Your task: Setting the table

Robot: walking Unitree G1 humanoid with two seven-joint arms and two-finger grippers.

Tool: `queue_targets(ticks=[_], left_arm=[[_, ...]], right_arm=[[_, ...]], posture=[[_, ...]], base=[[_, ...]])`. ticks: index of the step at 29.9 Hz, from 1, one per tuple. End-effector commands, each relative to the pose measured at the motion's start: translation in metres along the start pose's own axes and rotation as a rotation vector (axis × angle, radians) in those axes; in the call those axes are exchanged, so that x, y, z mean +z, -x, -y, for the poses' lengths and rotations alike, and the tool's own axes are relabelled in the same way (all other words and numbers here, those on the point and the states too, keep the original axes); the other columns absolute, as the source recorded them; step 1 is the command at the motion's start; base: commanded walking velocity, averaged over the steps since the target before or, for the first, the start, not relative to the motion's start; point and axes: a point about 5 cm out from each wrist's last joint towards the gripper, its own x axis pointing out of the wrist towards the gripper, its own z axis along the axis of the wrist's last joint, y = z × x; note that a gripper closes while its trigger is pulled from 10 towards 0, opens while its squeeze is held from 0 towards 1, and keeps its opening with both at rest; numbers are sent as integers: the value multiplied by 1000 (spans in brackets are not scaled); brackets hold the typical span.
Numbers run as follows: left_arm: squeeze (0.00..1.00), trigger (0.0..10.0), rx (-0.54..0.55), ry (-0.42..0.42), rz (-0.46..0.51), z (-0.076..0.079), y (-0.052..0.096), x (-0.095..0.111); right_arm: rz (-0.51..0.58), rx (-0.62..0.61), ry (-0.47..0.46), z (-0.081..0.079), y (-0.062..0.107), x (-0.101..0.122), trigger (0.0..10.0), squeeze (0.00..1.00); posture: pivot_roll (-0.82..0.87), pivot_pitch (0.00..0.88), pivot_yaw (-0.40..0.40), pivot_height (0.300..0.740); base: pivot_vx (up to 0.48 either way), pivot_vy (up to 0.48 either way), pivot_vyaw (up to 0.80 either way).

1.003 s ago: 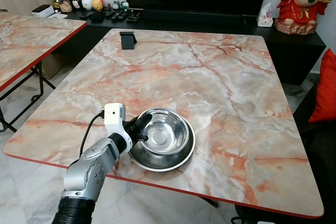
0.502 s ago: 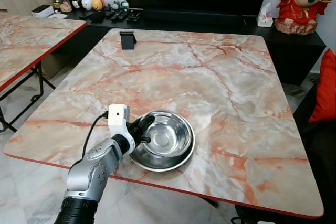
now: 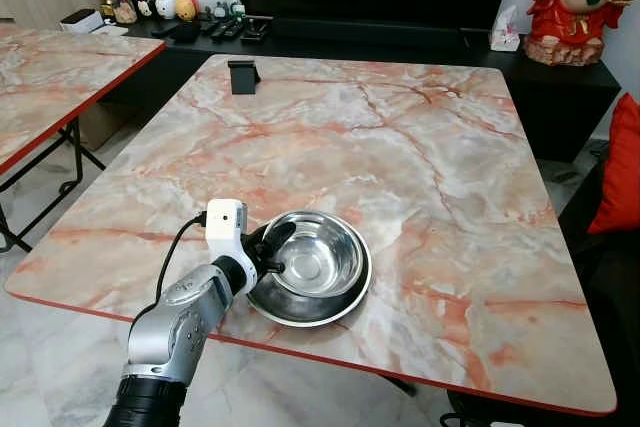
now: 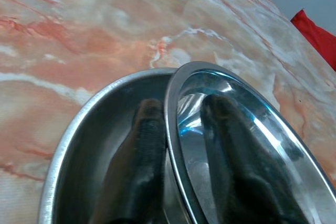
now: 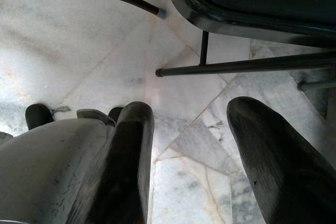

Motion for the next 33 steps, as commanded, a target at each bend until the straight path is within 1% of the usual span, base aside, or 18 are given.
queue_targets(ticks=[1, 2, 9, 18, 23, 28, 33], left_arm=[[498, 10000, 22, -15, -12, -3, 0, -2], [0, 10000, 29, -19, -12, -4, 0, -2], [0, 10000, 36, -25, -11, -5, 0, -2], [0, 10000, 72, -70, -15, -9, 0, 0], [0, 10000, 81, -73, -12, -9, 0, 0], [0, 10000, 94, -94, -14, -10, 0, 0], [0, 10000, 111, -152, -19, -11, -1, 1]], right_arm=[[-1, 1, -19, -1, 0, 0, 10000, 0], [-2, 1, -19, -1, 0, 0, 10000, 0], [-3, 1, -19, -1, 0, 0, 10000, 0], [-3, 3, -18, -1, 0, 0, 10000, 0], [-4, 3, -17, -1, 0, 0, 10000, 0], [-5, 3, -17, -1, 0, 0, 10000, 0], [-5, 3, -16, -1, 0, 0, 10000, 0]], posture=[[-35, 0, 13, 732], [-35, 0, 12, 732], [-33, 0, 12, 732], [-32, 0, 11, 732], [-33, 0, 11, 732], [-33, 0, 11, 732], [-31, 0, 9, 732]], base=[[0, 0, 0], [0, 0, 0], [0, 0, 0], [0, 0, 0], [0, 0, 0], [0, 0, 0], [0, 0, 0]])
